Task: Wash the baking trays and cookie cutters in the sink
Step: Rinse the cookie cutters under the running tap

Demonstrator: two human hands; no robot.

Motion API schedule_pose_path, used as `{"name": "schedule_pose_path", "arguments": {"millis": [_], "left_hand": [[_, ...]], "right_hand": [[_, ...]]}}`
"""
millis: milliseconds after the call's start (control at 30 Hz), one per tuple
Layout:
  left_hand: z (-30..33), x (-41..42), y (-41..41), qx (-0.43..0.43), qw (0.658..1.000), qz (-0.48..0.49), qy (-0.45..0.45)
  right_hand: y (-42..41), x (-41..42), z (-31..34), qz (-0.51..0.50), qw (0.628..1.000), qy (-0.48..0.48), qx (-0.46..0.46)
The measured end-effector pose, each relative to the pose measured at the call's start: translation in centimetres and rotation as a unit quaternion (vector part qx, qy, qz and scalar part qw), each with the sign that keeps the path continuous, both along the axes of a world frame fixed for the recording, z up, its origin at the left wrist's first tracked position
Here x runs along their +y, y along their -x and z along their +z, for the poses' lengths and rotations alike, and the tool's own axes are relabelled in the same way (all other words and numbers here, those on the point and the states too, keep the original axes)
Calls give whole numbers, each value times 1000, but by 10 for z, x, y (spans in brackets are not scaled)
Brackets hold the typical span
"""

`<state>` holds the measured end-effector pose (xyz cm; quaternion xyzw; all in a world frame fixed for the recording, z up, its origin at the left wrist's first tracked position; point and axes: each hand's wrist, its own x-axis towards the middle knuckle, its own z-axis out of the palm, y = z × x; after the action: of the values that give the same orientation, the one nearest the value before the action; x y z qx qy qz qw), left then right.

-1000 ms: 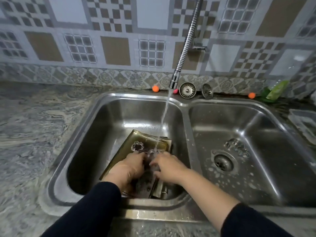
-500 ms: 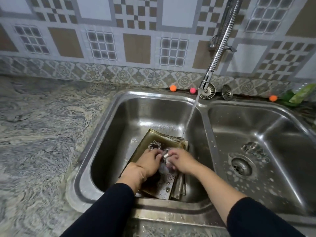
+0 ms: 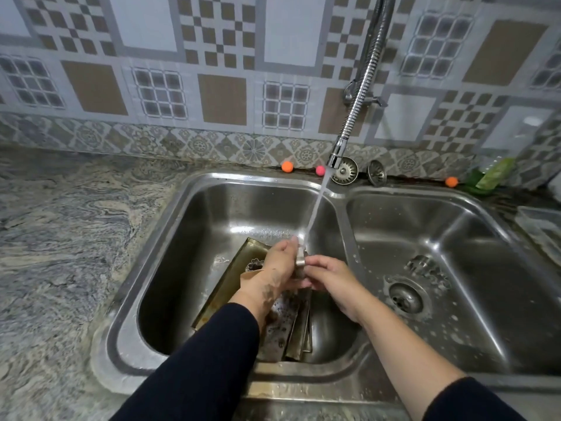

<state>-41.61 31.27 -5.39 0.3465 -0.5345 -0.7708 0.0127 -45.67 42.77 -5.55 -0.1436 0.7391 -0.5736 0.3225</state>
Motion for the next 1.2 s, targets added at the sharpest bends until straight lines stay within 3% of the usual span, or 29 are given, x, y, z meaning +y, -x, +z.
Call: {"name": "schedule_pose_path", "arguments": {"millis": [200,367,533,733,967,1200], "left_hand": [[-5,2,-8,33,999,0,30],[-9,7,-15,66,997,2,46],[-17,0,-12,67,977,30,200],[-11,-4,-4,69,960,19,270],[-7,-1,-6,82,945,9,318],[3,1,-14,146,940,21,308]], "right_hand": [[-3,-12,14,-24,999,-26,10],[1,-26,25,-79,994,-64,-35],[12,-26,26,-84,991,-97,-39],[15,-10,24,-60,993,-42,-88],[18,5,29,-49,975,5,-217],[31,11,38,8,951,78,-299]]}}
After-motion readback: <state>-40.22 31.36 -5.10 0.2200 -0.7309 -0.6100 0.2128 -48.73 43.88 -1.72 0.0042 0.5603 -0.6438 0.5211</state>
